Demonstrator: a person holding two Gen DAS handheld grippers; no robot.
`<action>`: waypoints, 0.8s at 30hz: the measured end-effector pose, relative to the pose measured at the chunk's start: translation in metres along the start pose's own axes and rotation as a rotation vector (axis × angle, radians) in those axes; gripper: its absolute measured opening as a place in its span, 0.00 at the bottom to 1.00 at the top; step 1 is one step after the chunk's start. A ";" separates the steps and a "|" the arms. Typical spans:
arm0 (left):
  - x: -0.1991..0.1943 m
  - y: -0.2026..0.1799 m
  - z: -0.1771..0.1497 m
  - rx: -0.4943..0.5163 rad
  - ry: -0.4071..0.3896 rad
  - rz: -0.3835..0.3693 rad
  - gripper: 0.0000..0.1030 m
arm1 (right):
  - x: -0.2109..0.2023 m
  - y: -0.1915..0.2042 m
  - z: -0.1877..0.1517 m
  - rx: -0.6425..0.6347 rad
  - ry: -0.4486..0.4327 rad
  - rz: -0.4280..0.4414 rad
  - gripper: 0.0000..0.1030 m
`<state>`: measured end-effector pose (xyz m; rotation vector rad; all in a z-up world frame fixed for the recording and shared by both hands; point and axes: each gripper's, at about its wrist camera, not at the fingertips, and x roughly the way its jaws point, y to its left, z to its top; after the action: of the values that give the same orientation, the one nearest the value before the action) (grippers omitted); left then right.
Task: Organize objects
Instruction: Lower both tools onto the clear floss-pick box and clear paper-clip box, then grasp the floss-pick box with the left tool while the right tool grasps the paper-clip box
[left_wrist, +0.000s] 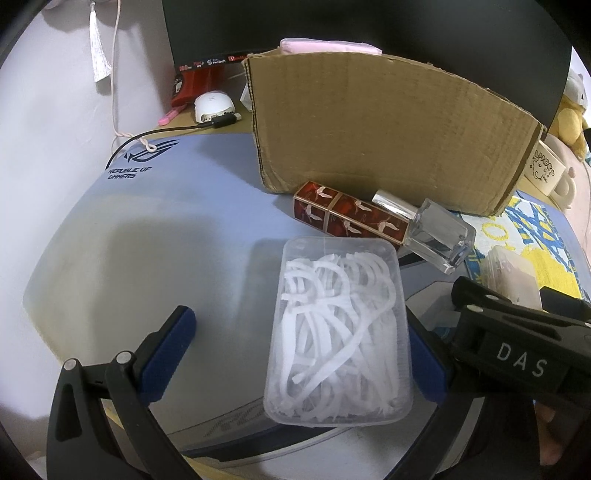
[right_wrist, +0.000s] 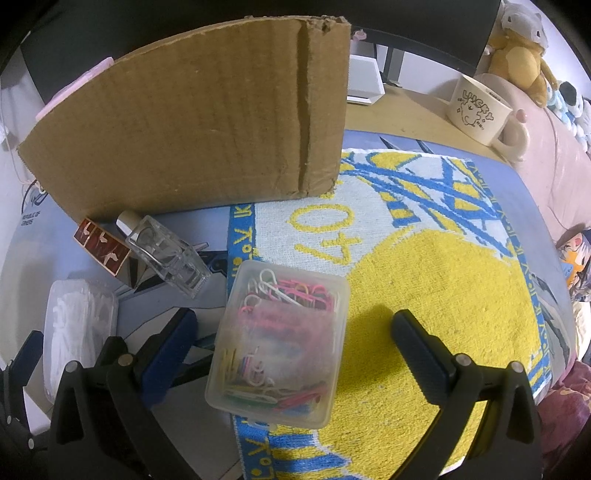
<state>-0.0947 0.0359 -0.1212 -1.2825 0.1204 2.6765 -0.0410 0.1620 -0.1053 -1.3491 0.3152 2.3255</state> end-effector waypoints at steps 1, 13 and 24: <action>0.000 0.000 0.000 -0.001 0.001 0.001 1.00 | 0.000 0.000 0.000 0.003 -0.002 0.000 1.00; -0.003 -0.001 -0.002 -0.028 0.008 0.026 1.00 | -0.003 0.004 -0.004 0.009 -0.003 -0.007 1.00; -0.014 -0.022 -0.003 0.021 0.009 0.003 0.55 | -0.019 0.010 -0.012 -0.023 0.001 0.062 0.95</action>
<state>-0.0792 0.0553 -0.1119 -1.2900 0.1516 2.6651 -0.0280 0.1436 -0.0949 -1.3701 0.3358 2.3862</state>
